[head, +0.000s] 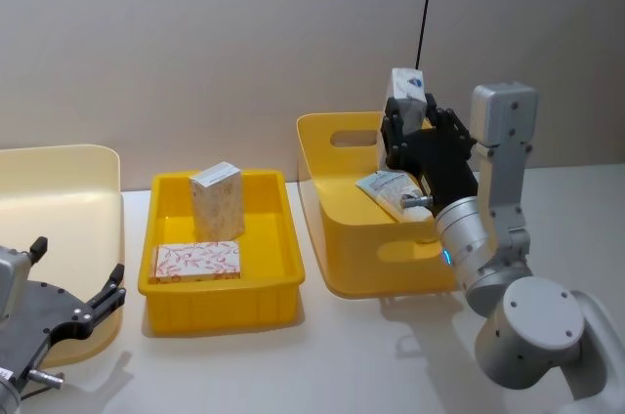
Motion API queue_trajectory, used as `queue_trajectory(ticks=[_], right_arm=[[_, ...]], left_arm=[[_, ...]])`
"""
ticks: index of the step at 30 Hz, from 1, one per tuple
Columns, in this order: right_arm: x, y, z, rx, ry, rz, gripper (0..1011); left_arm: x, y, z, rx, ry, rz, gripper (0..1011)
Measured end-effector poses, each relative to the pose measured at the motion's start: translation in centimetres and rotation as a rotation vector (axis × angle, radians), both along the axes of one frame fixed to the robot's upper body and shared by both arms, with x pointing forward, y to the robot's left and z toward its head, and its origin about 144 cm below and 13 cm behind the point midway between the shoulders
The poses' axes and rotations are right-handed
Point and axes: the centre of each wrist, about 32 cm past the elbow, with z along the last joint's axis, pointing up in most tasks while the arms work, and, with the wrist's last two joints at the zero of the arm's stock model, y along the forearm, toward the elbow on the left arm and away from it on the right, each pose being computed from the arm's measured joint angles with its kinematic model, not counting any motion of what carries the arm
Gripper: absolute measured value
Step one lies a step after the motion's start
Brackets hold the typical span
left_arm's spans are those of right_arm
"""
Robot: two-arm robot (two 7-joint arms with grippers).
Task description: Bimanual collaborative sorting of washing and personal care products
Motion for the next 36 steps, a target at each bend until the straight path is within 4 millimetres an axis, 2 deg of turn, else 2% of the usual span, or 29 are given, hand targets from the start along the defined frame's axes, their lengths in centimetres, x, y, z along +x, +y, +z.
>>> queue_trajectory(ticks=[21, 25, 26, 29, 31, 32, 35, 36], right_arm=[[0.2, 0.0, -2.3, 0.003, 0.223, -0.073, 448], [0.2, 0.0, -2.6, 0.003, 0.240, -0.079, 506], [0.3, 0.0, -2.7, 0.003, 0.251, -0.082, 583], [0.3, 0.1, -2.8, 0.003, 0.259, -0.084, 640], [0.3, 0.1, -2.9, 0.003, 0.267, -0.085, 736], [0.3, 0.1, -3.0, 0.003, 0.271, -0.086, 736], [0.3, 0.1, -3.1, 0.003, 0.279, -0.088, 853], [0.3, 0.1, -3.1, 0.003, 0.281, -0.089, 853]], left_arm=[[0.0, 0.0, 0.0, 0.000, 0.000, 0.000, 1003], [0.0, 0.0, 0.0, 0.000, 0.000, 0.000, 1003], [0.0, 0.0, 0.0, 0.000, 0.000, 0.000, 1003], [0.0, 0.0, 0.0, 0.000, 0.000, 0.000, 1003], [0.0, 0.0, 0.0, 0.000, 0.000, 0.000, 1003], [0.0, 0.0, 0.0, 0.000, 0.000, 0.000, 1003], [0.0, 0.0, 0.0, 0.000, 0.000, 0.000, 1003], [0.0, 0.0, 0.0, 0.000, 0.000, 0.000, 1003]])
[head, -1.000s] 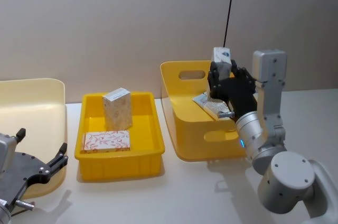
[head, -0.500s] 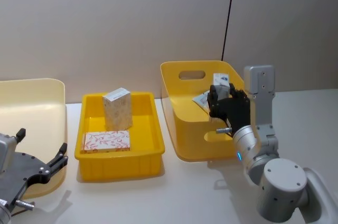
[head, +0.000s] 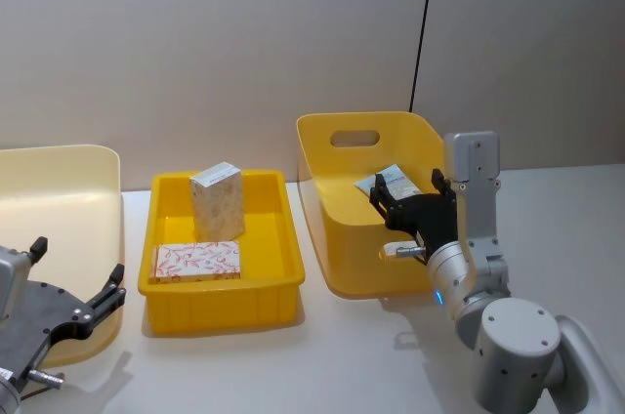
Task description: Bimanual collaborative sorting of washing and personal care products
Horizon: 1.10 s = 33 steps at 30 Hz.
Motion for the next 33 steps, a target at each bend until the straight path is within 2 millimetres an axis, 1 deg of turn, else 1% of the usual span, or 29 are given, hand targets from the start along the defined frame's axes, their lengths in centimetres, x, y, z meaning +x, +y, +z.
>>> queue_trajectory(ticks=[2, 3, 4, 5, 23, 33], right_arm=[[0.00, 0.00, -0.04, 0.000, 0.002, -0.001, 934], [0.00, 0.00, -0.05, 0.000, 0.003, -0.001, 934], [0.01, 0.01, -0.10, 0.000, 0.006, -0.002, 955], [0.01, 0.01, -0.11, 0.000, 0.007, -0.002, 1001], [0.03, 0.03, -0.26, 0.001, 0.014, -0.006, 1001], [-0.05, 0.03, -0.17, 0.014, -0.054, 0.013, 1001]], left_arm=[[0.00, 0.00, 0.00, 0.000, 0.000, 0.000, 1003], [0.00, 0.00, 0.00, 0.000, 0.000, 0.000, 1003], [0.00, 0.00, 0.00, 0.000, 0.000, 0.000, 1003], [0.00, 0.00, 0.00, 0.000, 0.000, 0.000, 1003], [0.00, 0.00, 0.00, 0.000, 0.000, 0.000, 1003], [0.00, 0.00, 0.00, 0.000, 0.000, 0.000, 1003]])
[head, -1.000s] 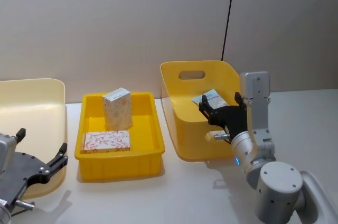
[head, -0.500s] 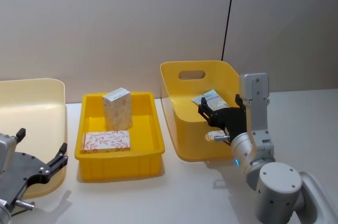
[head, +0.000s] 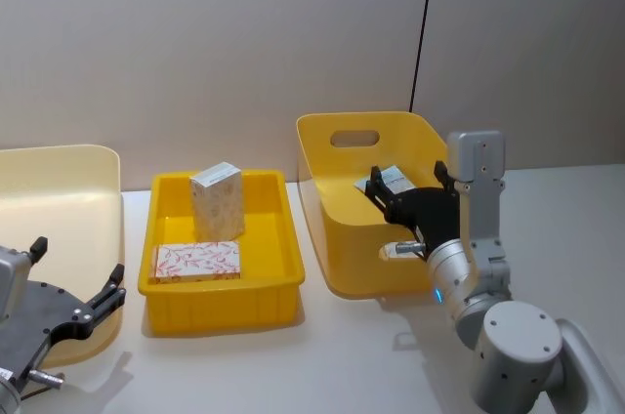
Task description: Bimanual collaborative sorting of washing and personal care products
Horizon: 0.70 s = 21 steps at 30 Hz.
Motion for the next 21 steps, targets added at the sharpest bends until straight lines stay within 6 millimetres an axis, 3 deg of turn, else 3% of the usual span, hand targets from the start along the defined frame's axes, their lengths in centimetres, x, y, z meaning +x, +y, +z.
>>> queue_trajectory(ticks=[7, 21], right_arm=[[-0.2, 0.0, 0.2, 0.019, -0.085, 0.035, 1001], [-1.4, -0.1, -0.3, 0.011, -0.081, 0.091, 1001]], left_arm=[[0.0, 0.0, 0.0, 0.000, 0.000, 0.000, 1003], [0.0, 0.0, 0.0, 0.000, 0.000, 0.000, 1003]])
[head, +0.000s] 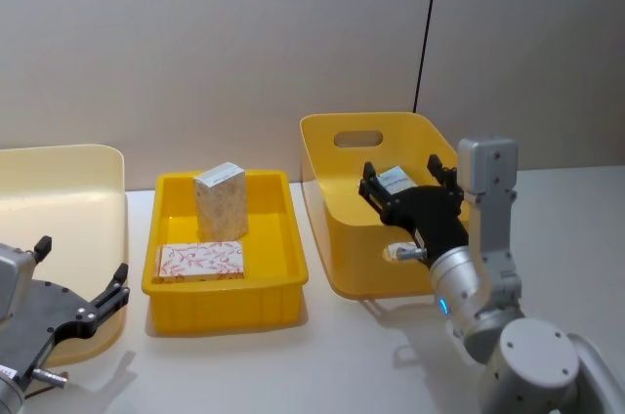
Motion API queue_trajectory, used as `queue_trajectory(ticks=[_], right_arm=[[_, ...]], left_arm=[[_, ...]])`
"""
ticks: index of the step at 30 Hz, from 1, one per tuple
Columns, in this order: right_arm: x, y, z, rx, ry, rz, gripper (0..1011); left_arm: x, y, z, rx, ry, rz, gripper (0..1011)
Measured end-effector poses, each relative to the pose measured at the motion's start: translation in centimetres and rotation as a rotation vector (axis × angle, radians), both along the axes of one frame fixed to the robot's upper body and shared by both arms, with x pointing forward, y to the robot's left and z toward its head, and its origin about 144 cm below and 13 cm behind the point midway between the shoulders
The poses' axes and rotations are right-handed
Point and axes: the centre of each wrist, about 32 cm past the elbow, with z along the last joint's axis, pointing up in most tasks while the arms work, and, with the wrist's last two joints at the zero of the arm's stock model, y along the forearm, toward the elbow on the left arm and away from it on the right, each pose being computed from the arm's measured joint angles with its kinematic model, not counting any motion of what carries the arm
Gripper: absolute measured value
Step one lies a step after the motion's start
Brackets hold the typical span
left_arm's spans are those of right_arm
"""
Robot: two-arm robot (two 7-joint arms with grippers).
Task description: Bimanual collaborative sorting of washing and personal care products
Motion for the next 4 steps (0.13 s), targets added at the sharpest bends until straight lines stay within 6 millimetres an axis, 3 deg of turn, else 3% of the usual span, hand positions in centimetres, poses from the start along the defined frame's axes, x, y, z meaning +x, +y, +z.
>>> queue_trajectory(ticks=[4], right_arm=[[-0.90, 0.02, -0.44, -0.007, 0.006, 0.042, 1001]], left_arm=[[0.00, 0.00, 0.00, 0.000, 0.000, 0.000, 1003]])
